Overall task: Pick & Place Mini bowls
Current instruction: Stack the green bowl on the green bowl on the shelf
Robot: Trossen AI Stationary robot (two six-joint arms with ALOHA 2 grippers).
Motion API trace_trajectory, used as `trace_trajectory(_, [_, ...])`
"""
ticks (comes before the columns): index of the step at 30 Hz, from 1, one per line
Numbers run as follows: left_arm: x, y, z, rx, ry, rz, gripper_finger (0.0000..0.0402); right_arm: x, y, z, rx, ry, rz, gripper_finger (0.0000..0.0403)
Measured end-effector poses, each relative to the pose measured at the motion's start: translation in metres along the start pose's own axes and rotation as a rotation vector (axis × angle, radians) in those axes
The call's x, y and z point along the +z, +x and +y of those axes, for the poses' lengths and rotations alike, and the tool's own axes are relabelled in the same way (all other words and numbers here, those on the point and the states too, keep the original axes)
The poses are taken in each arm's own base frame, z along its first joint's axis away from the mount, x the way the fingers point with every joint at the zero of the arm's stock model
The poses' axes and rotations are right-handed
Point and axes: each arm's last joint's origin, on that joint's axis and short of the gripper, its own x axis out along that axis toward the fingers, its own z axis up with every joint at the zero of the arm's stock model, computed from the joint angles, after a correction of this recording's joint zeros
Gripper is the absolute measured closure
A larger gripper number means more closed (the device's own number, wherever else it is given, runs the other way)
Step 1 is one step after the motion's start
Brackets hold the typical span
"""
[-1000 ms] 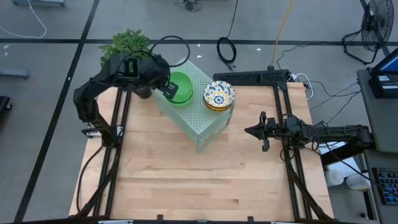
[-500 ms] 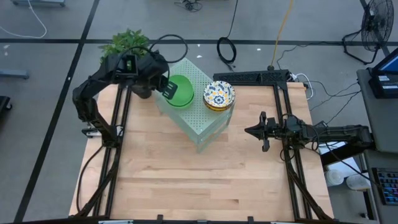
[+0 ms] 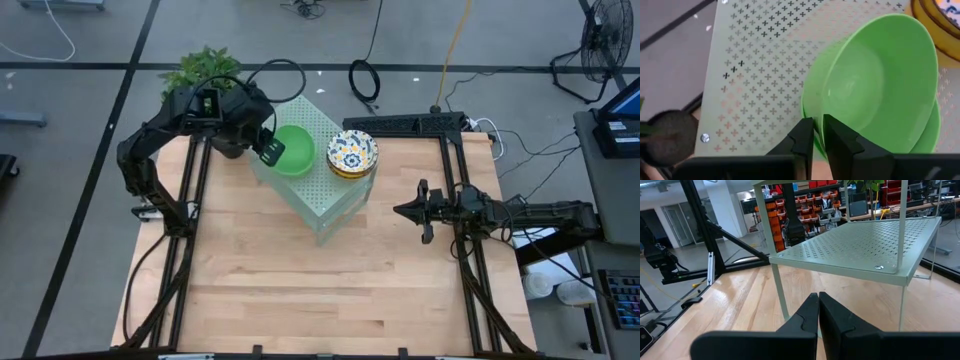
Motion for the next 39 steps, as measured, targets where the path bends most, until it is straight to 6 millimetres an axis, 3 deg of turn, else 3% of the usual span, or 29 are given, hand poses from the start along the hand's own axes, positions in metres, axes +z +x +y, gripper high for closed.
trace_trajectory(16, [0.002, -0.030, 0.006, -0.084, 0.003, -0.174, 0.0355, 0.000, 0.000, 0.000, 0.001, -0.002, 0.001, 0.0403])
trace_trajectory(39, [-0.002, -0.023, 0.000, -0.105, 0.104, -0.096, 0.0355, 0.000, 0.000, 0.000, 0.000, -0.002, 0.000, 0.0403])
